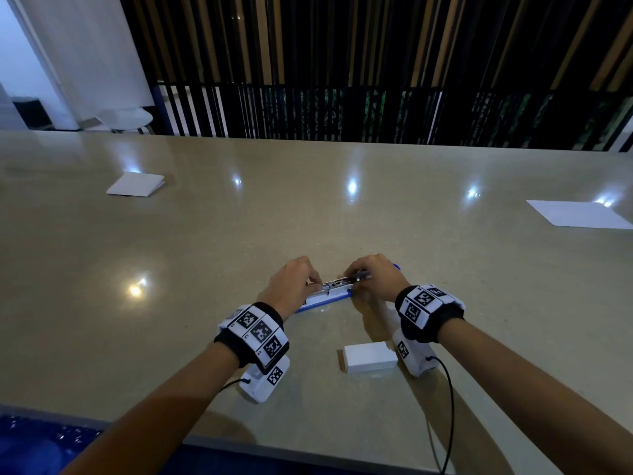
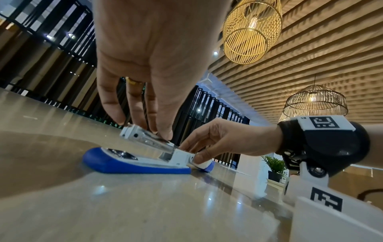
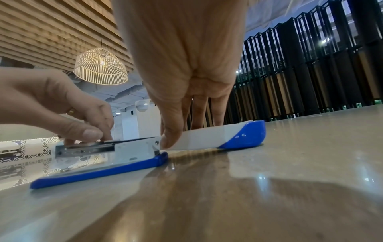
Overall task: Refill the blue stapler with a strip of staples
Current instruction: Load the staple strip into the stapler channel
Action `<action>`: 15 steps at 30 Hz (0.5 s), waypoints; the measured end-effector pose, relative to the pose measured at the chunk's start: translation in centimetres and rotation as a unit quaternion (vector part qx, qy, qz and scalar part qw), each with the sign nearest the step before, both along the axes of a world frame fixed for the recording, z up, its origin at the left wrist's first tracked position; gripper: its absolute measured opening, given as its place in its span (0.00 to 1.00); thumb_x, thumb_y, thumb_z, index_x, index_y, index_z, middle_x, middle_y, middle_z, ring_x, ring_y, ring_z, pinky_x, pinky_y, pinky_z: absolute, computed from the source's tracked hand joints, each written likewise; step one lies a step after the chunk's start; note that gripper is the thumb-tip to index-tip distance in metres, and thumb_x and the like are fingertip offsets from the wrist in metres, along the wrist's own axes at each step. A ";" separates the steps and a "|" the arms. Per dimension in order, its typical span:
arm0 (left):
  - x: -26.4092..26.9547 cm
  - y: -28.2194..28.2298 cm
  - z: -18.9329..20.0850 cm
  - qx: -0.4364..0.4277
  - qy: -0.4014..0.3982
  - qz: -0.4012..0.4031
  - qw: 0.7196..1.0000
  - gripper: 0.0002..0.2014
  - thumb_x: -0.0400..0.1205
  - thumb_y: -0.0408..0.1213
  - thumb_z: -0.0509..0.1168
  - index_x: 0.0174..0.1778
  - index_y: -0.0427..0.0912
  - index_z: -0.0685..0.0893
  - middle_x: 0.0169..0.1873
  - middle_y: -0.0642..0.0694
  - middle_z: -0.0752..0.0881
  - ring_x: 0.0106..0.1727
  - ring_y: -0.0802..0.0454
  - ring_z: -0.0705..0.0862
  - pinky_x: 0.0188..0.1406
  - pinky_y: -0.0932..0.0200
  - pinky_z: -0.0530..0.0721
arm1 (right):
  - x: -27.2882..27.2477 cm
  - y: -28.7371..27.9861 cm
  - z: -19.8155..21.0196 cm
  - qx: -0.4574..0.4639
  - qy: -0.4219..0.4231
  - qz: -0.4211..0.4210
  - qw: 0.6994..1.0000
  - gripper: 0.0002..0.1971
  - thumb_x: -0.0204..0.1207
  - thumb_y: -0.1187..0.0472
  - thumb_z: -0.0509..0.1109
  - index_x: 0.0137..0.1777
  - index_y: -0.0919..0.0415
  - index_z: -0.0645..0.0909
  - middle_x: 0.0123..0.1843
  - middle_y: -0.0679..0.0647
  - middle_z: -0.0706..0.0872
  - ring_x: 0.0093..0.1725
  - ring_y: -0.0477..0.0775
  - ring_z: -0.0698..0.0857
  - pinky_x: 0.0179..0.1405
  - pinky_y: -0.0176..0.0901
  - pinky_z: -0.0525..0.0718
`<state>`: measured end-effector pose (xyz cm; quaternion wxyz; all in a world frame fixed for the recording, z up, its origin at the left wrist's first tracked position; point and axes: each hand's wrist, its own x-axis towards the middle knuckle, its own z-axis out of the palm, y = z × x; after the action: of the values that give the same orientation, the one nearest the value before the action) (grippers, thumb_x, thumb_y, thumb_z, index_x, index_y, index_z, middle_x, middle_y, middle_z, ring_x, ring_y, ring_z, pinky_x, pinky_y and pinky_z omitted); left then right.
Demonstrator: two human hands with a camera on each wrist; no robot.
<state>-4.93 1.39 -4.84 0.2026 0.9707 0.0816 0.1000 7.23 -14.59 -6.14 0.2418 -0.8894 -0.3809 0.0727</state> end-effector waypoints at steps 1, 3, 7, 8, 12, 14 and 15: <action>0.1 0.1 0.1 0.003 0.004 -0.005 1.000 0.08 0.80 0.38 0.68 0.46 0.40 0.91 0.49 0.45 0.83 0.49 0.47 0.83 0.44 0.57 0.79 | 0.0 0.0 0.0 0.001 -0.002 0.001 1.000 0.13 0.73 0.69 0.72 0.57 0.60 0.88 0.58 0.57 0.90 0.58 0.56 0.86 0.62 0.46 0.84; 0.2 0.2 0.4 0.015 0.027 -0.017 0.999 0.07 0.80 0.36 0.68 0.46 0.39 0.90 0.51 0.44 0.83 0.52 0.46 0.83 0.51 0.52 0.83 | 0.0 -0.1 0.0 -0.001 -0.006 0.006 1.000 0.13 0.73 0.69 0.72 0.57 0.60 0.87 0.58 0.57 0.90 0.58 0.56 0.86 0.62 0.46 0.84; 0.4 1.1 0.8 -0.007 0.045 -0.023 0.999 0.06 0.79 0.32 0.68 0.48 0.38 0.88 0.49 0.43 0.88 0.49 0.47 0.84 0.50 0.54 0.83 | -0.3 -0.1 0.2 0.021 0.004 0.037 0.999 0.13 0.74 0.69 0.72 0.57 0.59 0.86 0.57 0.57 0.88 0.56 0.54 0.85 0.60 0.43 0.83; 0.3 1.4 0.7 -0.025 0.045 -0.024 0.998 0.06 0.79 0.31 0.68 0.49 0.37 0.89 0.48 0.42 0.89 0.46 0.49 0.84 0.47 0.58 0.82 | -0.4 -0.1 0.3 0.040 0.003 0.052 0.998 0.12 0.73 0.68 0.72 0.57 0.60 0.86 0.57 0.57 0.88 0.55 0.53 0.84 0.59 0.40 0.81; -0.1 2.8 0.6 -0.082 0.060 -0.032 0.994 0.06 0.76 0.29 0.71 0.47 0.34 0.90 0.41 0.42 0.89 0.32 0.64 0.82 0.33 0.74 0.76 | -1.1 -0.3 0.6 0.091 0.017 0.118 0.989 0.11 0.73 0.69 0.72 0.54 0.64 0.89 0.53 0.57 0.90 0.52 0.50 0.84 0.57 0.36 0.78; -0.2 3.5 0.7 -0.097 0.064 -0.039 0.992 0.05 0.75 0.26 0.71 0.45 0.31 0.90 0.38 0.43 0.87 0.29 0.66 0.80 0.32 0.74 0.77 | -1.1 -0.1 0.6 0.091 0.019 0.135 0.987 0.11 0.72 0.71 0.71 0.52 0.64 0.90 0.53 0.58 0.90 0.52 0.53 0.86 0.55 0.37 0.80; -0.2 3.7 0.8 -0.099 0.063 -0.040 0.992 0.05 0.75 0.26 0.71 0.44 0.31 0.90 0.38 0.42 0.87 0.30 0.65 0.80 0.33 0.71 0.78 | -1.0 0.0 0.5 0.084 0.017 0.141 0.986 0.11 0.72 0.72 0.71 0.52 0.64 0.90 0.53 0.59 0.90 0.52 0.54 0.86 0.55 0.37 0.80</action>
<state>-5.14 5.11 -4.05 0.2955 0.9529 0.0650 0.0215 6.21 -14.57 -5.65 0.3094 -0.8023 -0.5026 0.0894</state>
